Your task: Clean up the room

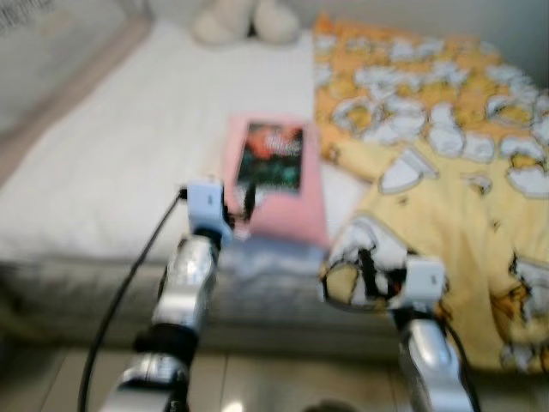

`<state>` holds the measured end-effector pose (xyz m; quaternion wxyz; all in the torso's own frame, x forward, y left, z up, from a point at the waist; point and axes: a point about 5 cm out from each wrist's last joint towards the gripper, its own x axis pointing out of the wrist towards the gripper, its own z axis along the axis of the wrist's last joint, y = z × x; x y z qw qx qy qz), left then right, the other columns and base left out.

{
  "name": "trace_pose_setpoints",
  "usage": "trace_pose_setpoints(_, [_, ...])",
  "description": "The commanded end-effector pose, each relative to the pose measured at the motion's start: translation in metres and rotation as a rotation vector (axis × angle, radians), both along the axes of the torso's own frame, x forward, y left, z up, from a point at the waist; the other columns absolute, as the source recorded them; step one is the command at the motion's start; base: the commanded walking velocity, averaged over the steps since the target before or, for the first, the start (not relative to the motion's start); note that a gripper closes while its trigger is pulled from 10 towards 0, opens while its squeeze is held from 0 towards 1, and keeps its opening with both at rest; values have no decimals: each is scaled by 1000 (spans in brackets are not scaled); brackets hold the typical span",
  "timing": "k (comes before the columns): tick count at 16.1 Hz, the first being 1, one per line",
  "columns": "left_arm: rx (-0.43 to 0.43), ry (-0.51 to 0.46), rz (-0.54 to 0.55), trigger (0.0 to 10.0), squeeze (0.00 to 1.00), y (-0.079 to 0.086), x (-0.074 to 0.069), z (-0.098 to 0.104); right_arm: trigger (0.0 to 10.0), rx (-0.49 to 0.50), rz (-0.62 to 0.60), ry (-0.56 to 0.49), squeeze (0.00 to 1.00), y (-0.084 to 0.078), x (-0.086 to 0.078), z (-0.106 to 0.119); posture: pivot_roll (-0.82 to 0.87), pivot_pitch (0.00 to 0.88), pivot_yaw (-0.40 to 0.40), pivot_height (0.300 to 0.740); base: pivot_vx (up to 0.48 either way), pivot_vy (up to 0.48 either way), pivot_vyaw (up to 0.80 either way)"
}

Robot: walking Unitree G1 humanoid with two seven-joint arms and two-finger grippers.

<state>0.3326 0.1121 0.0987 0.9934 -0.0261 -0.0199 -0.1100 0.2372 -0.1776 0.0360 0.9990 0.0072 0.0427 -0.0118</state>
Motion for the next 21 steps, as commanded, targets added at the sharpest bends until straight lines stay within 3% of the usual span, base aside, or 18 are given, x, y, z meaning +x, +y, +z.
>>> trace_pose_setpoints(1, [18, -39, 12, 10000, 0, 3, 9, 12, 10000, -16, 39, -39, 0, 6, 5, 10, 25, 0, -1, 740, 480, 0, 0])
trace_pose_setpoints(3, [5, -46, 22, 10000, 0, 1, 17, 21, 10000, -30, 47, -50, 0, 5, 8, 12, 32, 0, 2, 740, 480, 0, 0])
trace_pose_setpoints(5, [17, -63, -13, 10000, 0, -10, 27, 32, 10000, -20, 28, -50, 0, 2, 10, 12, 26, 0, 2, 740, 480, 0, 0])
trace_pose_setpoints(6, [5, -41, -35, 10000, 0, -15, 31, 35, 10000, -23, 30, -59, 0, 4, 10, 14, 23, 0, 4, 740, 480, 0, 0])
trace_pose_setpoints(7, [-65, 5, -71, 10000, 0, -24, 38, 40, 10000, -28, 29, -74, 0, 4, 10, 18, 12, 0, 10, 740, 0, 0, 0])
trace_pose_setpoints(8, [-65, 5, -71, 10000, 0, -24, 38, 40, 10000, -28, 29, -74, 0, 4, 10, 18, 12, 0, 10, 740, 0, 0, 0])
trace_pose_setpoints(10, [-40, 118, -59, 10000, 0, -25, 53, 43, 10000, -107, 47, -112, 0, 0, 0, 26, -53, 0, 30, 740, 0, 0, 0])
trace_pose_setpoints(11, [-68, 210, 1, 10000, 0, -15, 55, 34, 10000, -105, 29, -104, 0, -3, -6, 26, -68, 0, 34, 740, 0, 0, 0])
trace_pose_setpoints(12, [-67, 243, 16, 10000, 0, -12, 55, 29, 10000, -101, 12, -92, 0, -5, -13, 25, -86, 0, 31, 740, 0, 0, 0])
trace_pose_setpoints(17, [-35, 276, -28, 10000, 0, -25, 50, 18, 10000, -106, 3, -25, 0, -7, -43, 20, -120, 0, 18, 740, 0, 0, 0])
trace_pose_setpoints(18, [-87, 259, -59, 10000, 0, -30, 49, 20, 10000, -107, 9, -14, 0, -7, -48, 20, -122, 4, 15, 740, 0, 0, 0])
trace_pose_setpoints(21, [-13, 252, -80, 10000, 0, -37, 44, 13, 10000, -115, 21, 6, 0, -9, -55, 23, -127, 38, 4, 740, 0, 0, 0])
